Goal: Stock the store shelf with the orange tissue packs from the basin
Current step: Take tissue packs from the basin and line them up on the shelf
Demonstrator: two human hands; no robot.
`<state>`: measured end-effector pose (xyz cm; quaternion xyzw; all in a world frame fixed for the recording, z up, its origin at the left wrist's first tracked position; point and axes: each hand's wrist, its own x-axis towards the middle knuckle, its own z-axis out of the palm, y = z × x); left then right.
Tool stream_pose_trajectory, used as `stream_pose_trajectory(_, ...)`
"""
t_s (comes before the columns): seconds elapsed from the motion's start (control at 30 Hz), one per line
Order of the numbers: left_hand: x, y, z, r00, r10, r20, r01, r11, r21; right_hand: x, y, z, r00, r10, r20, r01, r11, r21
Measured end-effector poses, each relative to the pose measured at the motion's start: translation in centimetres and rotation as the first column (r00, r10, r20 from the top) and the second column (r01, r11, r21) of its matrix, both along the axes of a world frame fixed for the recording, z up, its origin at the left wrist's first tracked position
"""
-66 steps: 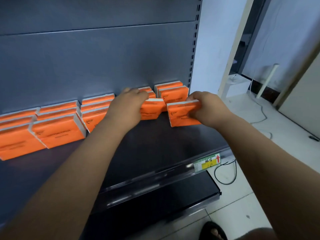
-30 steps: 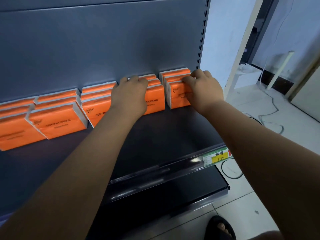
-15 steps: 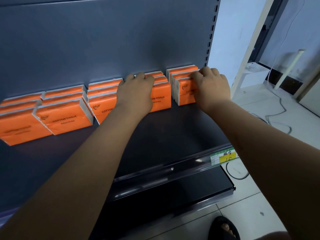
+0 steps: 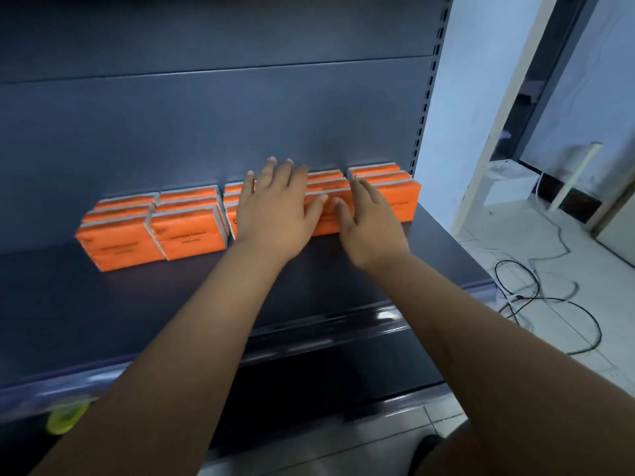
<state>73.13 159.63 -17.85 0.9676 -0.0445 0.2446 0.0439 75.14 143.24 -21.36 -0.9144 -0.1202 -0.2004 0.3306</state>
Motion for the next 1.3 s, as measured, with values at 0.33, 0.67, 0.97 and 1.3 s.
stream_pose_trajectory(0.33,-17.6,11.3,2.0,0.918,0.395,-0.017,-0.395,0.913,-0.100,-11.4,11.7,3.5,0.964,0.225,0.141,-0.221,0.974,-0.043)
stream_pose_trajectory(0.67,-38.0,22.2,2.0,0.691,0.723,-0.010,-0.722,0.689,-0.060,-28.9,28.0,3.8,0.804,0.589,0.089,-0.583,0.808,-0.079)
stream_pose_trajectory(0.97,-49.2,26.3,-3.4,0.487,0.848,-0.208,-0.873,0.471,-0.122,-38.0,35.3,-2.5,0.687,0.718,-0.111,-0.726,0.682,-0.082)
stream_pose_trajectory(1.3,-52.4,28.6,-12.6,0.390,0.747,-0.538,-0.913,0.390,-0.120,-36.8,38.0,-7.9,0.553,0.658,-0.511,-0.820,0.538,-0.195)
